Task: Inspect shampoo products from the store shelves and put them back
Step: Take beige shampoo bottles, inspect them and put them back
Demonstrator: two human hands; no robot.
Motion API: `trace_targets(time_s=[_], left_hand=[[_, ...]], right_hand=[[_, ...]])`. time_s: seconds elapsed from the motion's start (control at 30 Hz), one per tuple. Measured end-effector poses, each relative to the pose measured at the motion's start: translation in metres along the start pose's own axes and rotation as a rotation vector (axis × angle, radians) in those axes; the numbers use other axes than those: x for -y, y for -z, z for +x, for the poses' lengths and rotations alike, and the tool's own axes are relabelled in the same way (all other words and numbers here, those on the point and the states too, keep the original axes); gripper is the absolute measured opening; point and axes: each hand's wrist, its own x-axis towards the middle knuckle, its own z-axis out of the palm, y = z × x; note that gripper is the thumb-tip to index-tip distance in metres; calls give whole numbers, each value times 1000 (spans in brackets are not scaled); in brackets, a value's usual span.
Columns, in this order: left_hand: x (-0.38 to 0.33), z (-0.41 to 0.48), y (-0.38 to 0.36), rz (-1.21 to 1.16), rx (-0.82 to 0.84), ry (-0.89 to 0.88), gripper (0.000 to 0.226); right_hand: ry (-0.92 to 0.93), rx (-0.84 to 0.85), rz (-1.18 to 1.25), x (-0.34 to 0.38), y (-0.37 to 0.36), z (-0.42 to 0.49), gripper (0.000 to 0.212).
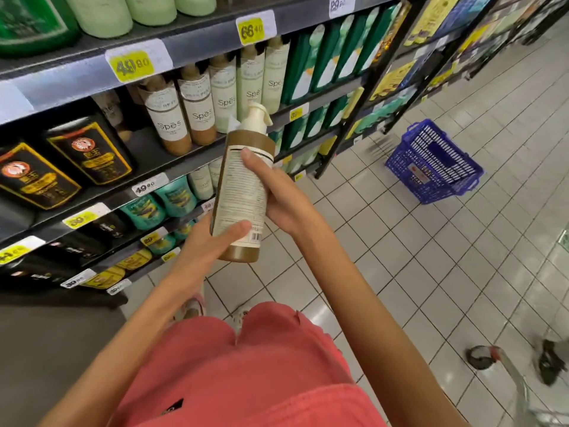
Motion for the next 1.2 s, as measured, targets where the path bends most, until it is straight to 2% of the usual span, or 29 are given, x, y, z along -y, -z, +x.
trace_targets(time_s=[0.1, 0.2, 0.3, 0.4, 0.43, 0.5, 0.57, 0.63, 0.67, 0.73, 0.8, 0.83, 0.9, 0.97, 1.1, 1.2], left_hand=[[0, -6, 1, -337, 225, 116, 81], [7, -3, 2, -557, 261, 190, 83], [16, -3, 8, -585, 276, 220, 80], [26, -3, 21, -475, 213, 216, 94], [28, -4, 22, -347, 177, 199, 92], [31, -4, 19, 52, 90, 127, 74], [36, -1, 12, 391, -107, 69, 67], [36, 0, 7, 501, -245, 60, 69], [37, 0, 8, 447, -222, 70, 69], [34, -6, 16, 101, -30, 128, 73], [27, -14, 25, -249, 140, 236, 85], [26, -17, 28, -315, 201, 271, 90], [25, -17, 32, -294, 272, 276, 89], [22, -15, 33, -222, 283, 263, 86], [26, -8, 30, -111, 195, 233, 68], [34, -3, 26, -98, 115, 225, 59]], right_hand=[[-76, 108, 118, -2, 7, 0, 28], [-93, 128, 213, -8, 8, 1, 28], [-118, 124, 251, -17, 7, 1, 28], [-118, 6, 152, -26, 2, 2, 36], [-103, -39, 110, -28, 0, 2, 37], [-51, -117, 12, -33, -4, 0, 31], [2, -177, -81, -38, -9, -2, 30], [29, -192, -134, -43, -14, -3, 34], [23, -184, -142, -45, -16, -3, 39], [-48, -157, -130, -45, -16, -4, 49], [-136, -48, -32, -44, -13, -7, 46], [-162, 20, 63, -44, -12, -9, 41], [-171, 95, 220, -48, -10, -12, 35], [-149, 89, 232, -51, -10, -10, 32], [-116, -65, 15, -53, -15, -3, 33], [-105, -75, -90, -57, -12, -2, 40]])
